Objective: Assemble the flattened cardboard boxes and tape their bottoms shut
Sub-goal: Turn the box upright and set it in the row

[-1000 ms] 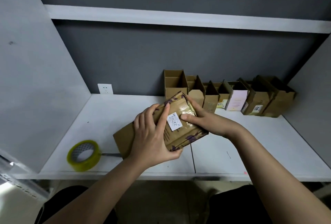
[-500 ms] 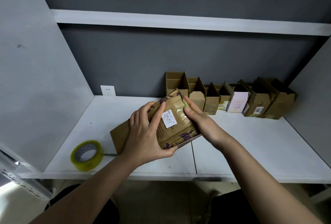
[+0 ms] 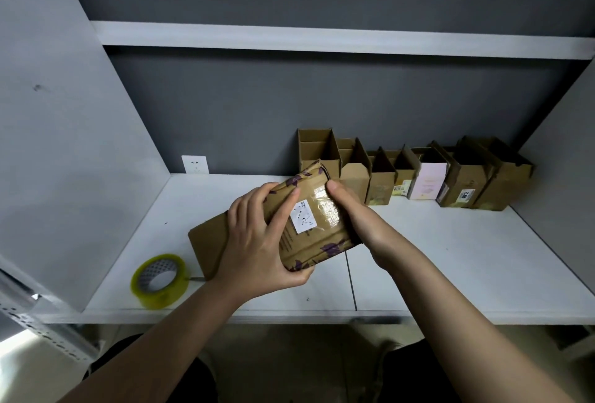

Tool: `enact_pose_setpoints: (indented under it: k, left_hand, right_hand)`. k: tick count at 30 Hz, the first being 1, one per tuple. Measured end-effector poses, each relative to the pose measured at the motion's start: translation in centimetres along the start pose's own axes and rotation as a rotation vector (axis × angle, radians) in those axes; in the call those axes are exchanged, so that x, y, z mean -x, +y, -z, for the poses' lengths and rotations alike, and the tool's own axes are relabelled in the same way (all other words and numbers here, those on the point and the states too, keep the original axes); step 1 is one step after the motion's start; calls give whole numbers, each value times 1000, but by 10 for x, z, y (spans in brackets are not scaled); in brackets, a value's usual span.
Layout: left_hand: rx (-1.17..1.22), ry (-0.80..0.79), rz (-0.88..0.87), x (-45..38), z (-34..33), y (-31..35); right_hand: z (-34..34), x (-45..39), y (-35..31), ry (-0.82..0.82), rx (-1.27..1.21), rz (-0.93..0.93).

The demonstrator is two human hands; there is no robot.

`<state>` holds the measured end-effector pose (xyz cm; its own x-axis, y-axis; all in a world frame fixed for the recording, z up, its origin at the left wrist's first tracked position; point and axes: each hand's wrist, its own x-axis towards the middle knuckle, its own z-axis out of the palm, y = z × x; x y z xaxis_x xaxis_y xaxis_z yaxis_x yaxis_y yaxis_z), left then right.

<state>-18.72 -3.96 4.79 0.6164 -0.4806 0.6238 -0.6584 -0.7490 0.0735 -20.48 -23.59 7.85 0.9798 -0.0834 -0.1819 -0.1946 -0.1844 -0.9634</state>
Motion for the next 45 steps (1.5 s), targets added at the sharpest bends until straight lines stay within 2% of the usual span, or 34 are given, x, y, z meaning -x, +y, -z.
enact_pose_setpoints:
  k: [2, 6, 8, 11, 13, 15, 16, 18, 20, 22, 25, 29, 34, 36, 38, 40, 42, 45]
  left_hand:
    - [53, 27, -27, 3, 1, -2]
    - [212, 58, -79, 11, 6, -2]
    - [275, 38, -54, 14, 6, -5]
    - [288, -43, -20, 14, 1, -11]
    - [231, -126, -44, 16, -4, -15]
    - [294, -229, -20, 21, -10, -17]
    - [434, -295, 50, 23, -11, -15]
    - [871, -358, 310, 24, -9, -3]
    - [1171, -281, 636, 17, -10, 14]
    - [1287, -142, 887, 5, -15, 23]
    - [1366, -20, 1054, -2, -29, 15]
    - [1415, -100, 1299, -5, -36, -5]
    - [1476, -157, 1560, -4, -37, -27]
    - [1482, -125, 1577, -3, -35, -29]
    - [1545, -92, 1518, -2, -34, -26]
    - [1574, -51, 1424, 5, -35, -24]
    - [1549, -25, 1335, 14, -37, -23]
    - [1414, -70, 1210, 22, -41, -29]
  right_hand:
    - [4, -4, 2, 22, -31, -3]
    - [27, -28, 24, 303, 49, -65]
    - [37, -30, 29, 313, 36, -120]
    - [41, -29, 32, 349, 110, -120]
    - [40, -30, 38, 477, 218, -63]
    - [38, -28, 40, 610, 283, 3]
    - [37, -28, 42, 683, 305, 41]
    - [34, -26, 43, 815, 369, 97]
    - [26, -24, 45, 890, 431, 140]
    - [17, -21, 48, 879, 426, 190]
    - [2, -14, 52, 721, 246, 247]
    - [-6, -1, 59, 539, 67, 253]
    - [-31, 18, 71, 540, 238, 427]
    - [-39, 24, 71, 530, 308, 517]
    - [-43, 28, 68, 515, 327, 522]
    - [-42, 25, 66, 485, 178, 383]
    - [-36, 15, 63, 406, -85, 179]
    - [-19, 2, 63, 319, -232, 80]
